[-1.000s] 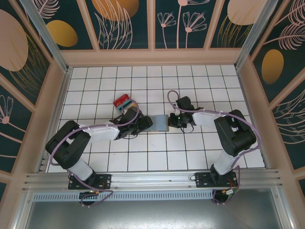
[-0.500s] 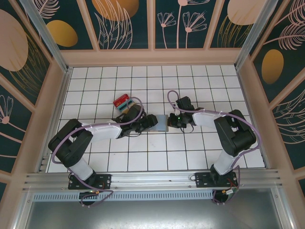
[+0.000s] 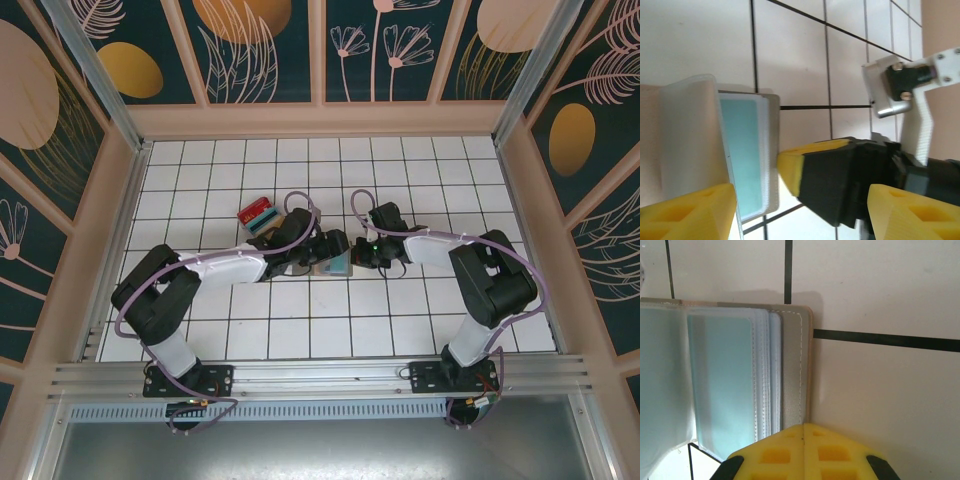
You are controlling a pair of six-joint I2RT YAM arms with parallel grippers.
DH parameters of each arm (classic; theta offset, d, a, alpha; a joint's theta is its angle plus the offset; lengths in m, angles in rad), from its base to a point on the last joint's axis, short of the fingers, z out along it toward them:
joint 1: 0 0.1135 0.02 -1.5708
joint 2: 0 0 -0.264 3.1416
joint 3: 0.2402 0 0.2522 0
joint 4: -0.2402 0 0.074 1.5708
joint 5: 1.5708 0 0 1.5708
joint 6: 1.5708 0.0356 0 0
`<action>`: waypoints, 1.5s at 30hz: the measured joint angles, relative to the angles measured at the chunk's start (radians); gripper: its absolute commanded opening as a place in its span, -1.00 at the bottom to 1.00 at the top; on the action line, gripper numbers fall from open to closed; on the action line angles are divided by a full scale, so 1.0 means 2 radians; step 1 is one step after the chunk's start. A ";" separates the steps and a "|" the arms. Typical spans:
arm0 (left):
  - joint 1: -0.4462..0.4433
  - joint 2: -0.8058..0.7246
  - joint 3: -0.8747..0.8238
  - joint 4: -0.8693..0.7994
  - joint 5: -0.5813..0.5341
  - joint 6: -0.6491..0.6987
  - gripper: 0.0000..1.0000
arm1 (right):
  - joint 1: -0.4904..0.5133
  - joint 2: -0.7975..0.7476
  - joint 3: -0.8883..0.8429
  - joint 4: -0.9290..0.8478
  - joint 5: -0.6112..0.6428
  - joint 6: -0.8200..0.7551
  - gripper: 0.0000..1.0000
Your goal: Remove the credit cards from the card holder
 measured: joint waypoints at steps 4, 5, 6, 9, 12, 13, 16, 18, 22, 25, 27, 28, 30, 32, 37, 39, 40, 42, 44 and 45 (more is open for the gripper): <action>0.000 -0.016 -0.018 -0.023 -0.030 0.000 0.44 | 0.000 0.000 0.000 0.000 0.000 0.000 -0.96; 0.000 -0.024 -0.025 -0.030 -0.040 0.000 0.44 | 0.000 0.000 0.000 0.000 0.000 0.000 -0.96; 0.000 -0.033 -0.031 -0.037 -0.048 0.000 0.43 | 0.000 0.000 0.000 0.000 0.000 0.000 -0.96; 0.002 -0.064 -0.050 -0.056 -0.074 0.000 0.39 | -0.001 0.000 0.000 0.000 0.000 0.000 -0.86; 0.008 -0.095 -0.068 -0.068 -0.091 0.002 0.19 | -0.002 0.000 0.000 0.001 0.000 -0.001 -0.68; 0.011 -0.105 -0.073 -0.072 -0.096 0.003 0.10 | -0.003 0.000 0.000 0.001 0.000 0.000 -0.66; 0.016 -0.123 -0.083 -0.076 -0.107 0.005 -0.19 | -0.005 -0.003 -0.001 0.001 0.000 0.000 -0.60; 0.016 -0.127 -0.086 -0.077 -0.108 0.007 -0.41 | -0.005 -0.014 -0.004 0.001 0.000 0.000 -0.59; 0.016 -0.119 -0.092 -0.076 -0.107 0.008 -0.47 | -0.004 -0.041 -0.005 0.001 0.000 0.000 -0.48; 0.016 -0.102 -0.098 -0.074 -0.107 0.008 -0.49 | 0.002 -0.050 -0.004 0.001 0.000 0.001 -0.39; 0.016 -0.091 -0.104 -0.073 -0.107 0.008 -0.55 | 0.010 -0.049 -0.002 0.001 -0.001 0.002 -0.39; 0.016 -0.086 -0.106 -0.073 -0.107 0.008 -0.56 | 0.015 -0.049 -0.002 0.001 -0.002 0.002 -0.38; 0.016 -0.078 -0.110 -0.072 -0.107 0.008 -0.57 | 0.020 -0.045 0.003 0.001 -0.005 0.002 -0.39; 0.016 -0.071 -0.115 -0.069 -0.106 0.007 -0.59 | 0.023 -0.035 0.009 0.002 -0.008 0.002 -0.38; 0.016 -0.060 -0.127 -0.053 -0.097 0.003 -0.63 | 0.028 -0.013 0.014 0.002 -0.010 0.002 -0.39; 0.016 -0.059 -0.131 -0.048 -0.093 0.000 -0.63 | 0.030 -0.010 0.014 0.002 -0.013 0.002 -0.40; 0.016 -0.058 -0.134 -0.046 -0.093 -0.001 -0.63 | 0.030 -0.009 0.014 0.003 -0.013 0.002 -0.40; 0.016 -0.058 -0.137 -0.044 -0.091 -0.002 -0.64 | 0.032 -0.009 0.014 0.004 -0.014 0.002 -0.40; 0.016 -0.058 -0.138 -0.040 -0.090 -0.002 -0.64 | 0.035 -0.007 0.015 0.005 -0.014 0.002 -0.40; 0.016 -0.058 -0.139 -0.039 -0.089 -0.003 -0.64 | 0.036 -0.006 0.016 0.006 -0.014 0.002 -0.40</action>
